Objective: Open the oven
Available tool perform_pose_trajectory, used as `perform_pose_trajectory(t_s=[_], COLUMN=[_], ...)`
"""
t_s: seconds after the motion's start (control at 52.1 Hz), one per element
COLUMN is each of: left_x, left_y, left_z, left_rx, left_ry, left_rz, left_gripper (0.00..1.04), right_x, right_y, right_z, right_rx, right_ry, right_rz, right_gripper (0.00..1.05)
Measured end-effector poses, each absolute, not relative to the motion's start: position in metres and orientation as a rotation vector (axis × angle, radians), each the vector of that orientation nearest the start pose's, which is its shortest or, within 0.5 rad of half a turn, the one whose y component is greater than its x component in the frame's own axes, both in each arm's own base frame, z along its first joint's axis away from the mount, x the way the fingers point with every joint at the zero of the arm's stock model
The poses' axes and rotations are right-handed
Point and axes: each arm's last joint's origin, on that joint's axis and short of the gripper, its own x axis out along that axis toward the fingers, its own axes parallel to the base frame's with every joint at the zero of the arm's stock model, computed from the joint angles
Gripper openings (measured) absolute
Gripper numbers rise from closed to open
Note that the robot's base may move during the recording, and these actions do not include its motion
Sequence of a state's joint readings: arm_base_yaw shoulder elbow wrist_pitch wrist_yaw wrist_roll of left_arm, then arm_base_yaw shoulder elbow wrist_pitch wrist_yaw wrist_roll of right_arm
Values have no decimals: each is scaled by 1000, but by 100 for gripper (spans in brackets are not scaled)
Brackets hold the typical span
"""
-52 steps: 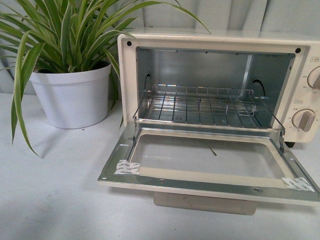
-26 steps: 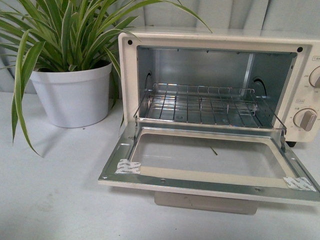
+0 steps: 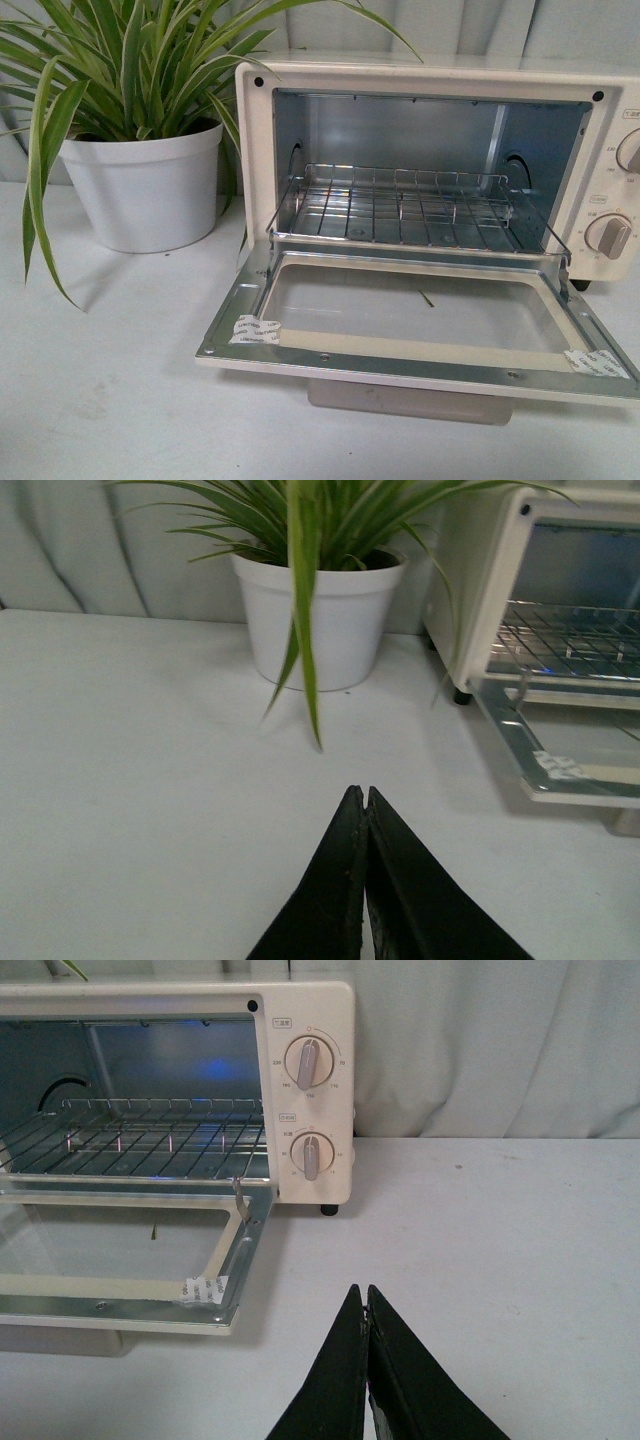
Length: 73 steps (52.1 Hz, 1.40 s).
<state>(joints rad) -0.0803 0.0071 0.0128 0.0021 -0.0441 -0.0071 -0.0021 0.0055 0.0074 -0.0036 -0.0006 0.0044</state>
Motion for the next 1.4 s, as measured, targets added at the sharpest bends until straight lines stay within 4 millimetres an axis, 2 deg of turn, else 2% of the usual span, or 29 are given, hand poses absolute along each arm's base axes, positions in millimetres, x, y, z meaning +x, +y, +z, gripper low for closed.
perform_pose_trajectory(t_s=[0.096,0.48,0.576,0.729,0.864,0.921,1.401], left_x=[97,97,97,97,97,97,97], left_y=[-1,0,0,0,0,0,0], left_z=[168,168,168,168,168,168,168], left_rx=[-7,-8,-7,-7,-7,-7,-6], left_ry=[-9,-10,-10,-10,-10,-10,-10], left_rz=[5,-1,-1,-1,-1,-1,-1], left_gripper=[4,5,30,57,91,99,98], right_x=[98,97,97,97,97,97,97], right_y=[0,0,0,0,0,0,0], right_z=[165,165,165,165,165,165,165], right_rx=[4,2,3,3,3,3,3], right_ry=[1,0,0,0,0,0,0], right_rz=[-2,-2,-2,-2,-2,-2,-2], right_gripper=[1,2,25,54,86,96,95])
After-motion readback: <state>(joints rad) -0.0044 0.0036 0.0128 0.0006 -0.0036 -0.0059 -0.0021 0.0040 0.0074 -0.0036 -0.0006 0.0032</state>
